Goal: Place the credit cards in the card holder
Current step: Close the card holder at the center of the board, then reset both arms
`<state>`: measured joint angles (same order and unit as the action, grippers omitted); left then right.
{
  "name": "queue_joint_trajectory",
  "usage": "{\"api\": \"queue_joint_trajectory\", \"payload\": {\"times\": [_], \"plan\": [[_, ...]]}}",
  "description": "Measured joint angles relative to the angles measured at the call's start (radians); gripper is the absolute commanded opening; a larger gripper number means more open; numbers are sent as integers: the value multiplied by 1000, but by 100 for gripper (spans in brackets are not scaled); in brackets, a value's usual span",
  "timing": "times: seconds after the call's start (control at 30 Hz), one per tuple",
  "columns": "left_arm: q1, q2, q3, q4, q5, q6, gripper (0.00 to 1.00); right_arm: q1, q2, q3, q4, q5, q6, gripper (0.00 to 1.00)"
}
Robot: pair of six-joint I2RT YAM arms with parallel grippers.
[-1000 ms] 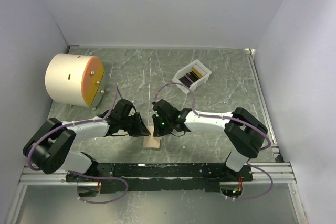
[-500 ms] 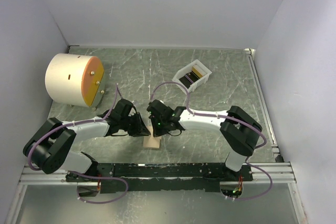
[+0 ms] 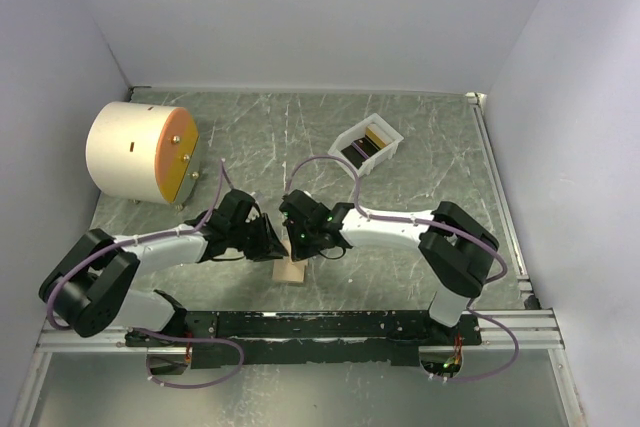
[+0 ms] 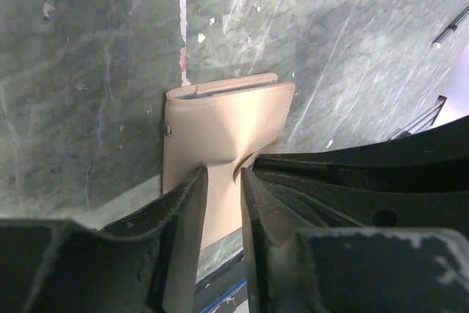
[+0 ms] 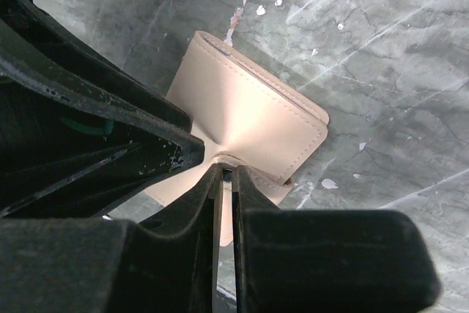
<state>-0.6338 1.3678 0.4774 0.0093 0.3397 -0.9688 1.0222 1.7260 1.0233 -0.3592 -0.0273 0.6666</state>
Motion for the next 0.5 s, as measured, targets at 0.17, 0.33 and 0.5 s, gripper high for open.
{"api": "queue_joint_trajectory", "payload": {"times": [0.17, 0.33, 0.5], "plan": [[-10, -73, 16, -98, -65, 3, 47, 13, -27, -23, 26, 36, -2, 17], [-11, -183, 115, -256, -155, 19, 63, 19, -93, -48, 35, 98, -11, 24], [-11, -324, 210, -361, -210, 45, 89, 18, -266, -93, 97, 159, -17, 41]]}}
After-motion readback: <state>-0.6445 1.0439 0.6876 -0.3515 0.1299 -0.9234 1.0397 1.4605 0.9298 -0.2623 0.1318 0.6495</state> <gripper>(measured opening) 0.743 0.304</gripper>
